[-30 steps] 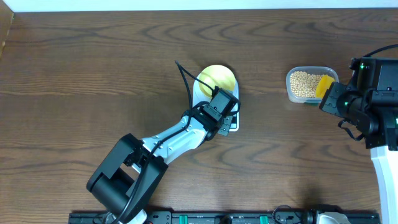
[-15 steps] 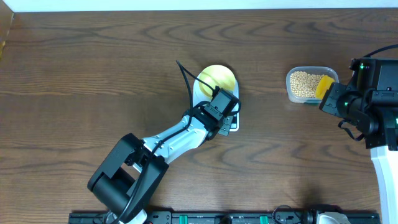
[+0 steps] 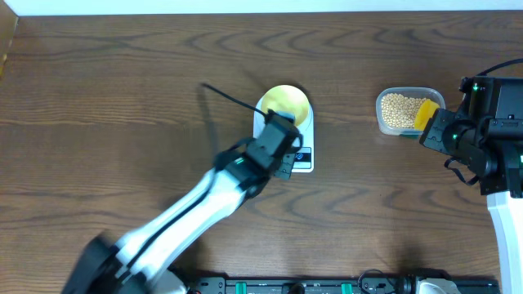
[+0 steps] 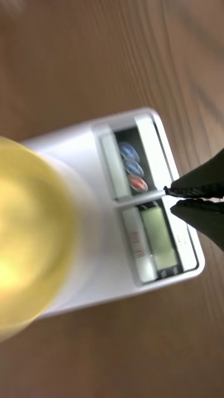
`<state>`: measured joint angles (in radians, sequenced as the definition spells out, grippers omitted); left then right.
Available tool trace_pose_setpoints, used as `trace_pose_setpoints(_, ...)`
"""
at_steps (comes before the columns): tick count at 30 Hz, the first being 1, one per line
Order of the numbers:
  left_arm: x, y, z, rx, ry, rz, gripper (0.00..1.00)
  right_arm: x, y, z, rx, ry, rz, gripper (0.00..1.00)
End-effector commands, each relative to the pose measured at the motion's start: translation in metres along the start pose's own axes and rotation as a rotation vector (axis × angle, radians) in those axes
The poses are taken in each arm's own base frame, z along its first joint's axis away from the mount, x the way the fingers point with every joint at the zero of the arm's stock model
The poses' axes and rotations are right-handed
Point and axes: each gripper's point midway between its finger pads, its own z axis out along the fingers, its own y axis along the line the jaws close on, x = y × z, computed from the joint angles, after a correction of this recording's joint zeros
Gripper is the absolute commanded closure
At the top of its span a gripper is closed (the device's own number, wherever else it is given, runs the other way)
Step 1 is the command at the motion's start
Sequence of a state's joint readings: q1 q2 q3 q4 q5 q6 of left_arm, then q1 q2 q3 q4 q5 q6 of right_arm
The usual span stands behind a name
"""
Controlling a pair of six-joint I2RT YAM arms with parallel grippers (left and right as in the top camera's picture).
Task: Scoop item into bowl and weigh 50g on scale
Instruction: 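Lift the left gripper back from the scale toward the left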
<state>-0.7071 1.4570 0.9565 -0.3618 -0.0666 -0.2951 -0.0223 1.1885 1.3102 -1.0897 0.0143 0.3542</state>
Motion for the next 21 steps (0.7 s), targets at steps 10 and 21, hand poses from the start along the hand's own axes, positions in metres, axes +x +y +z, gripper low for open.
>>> trace_pose_setpoints(10, -0.025, 0.022, -0.136, 0.025, -0.266, -0.060, 0.85, 0.001, 0.015, -0.004, -0.087, 0.017, -0.063, 0.99)
trace_pose_setpoints(21, -0.008, 0.056, -0.133, -0.164, -0.212, -0.046, 0.00, -0.013, 0.016, -0.004, -0.083, -0.044, -0.083, 0.99)
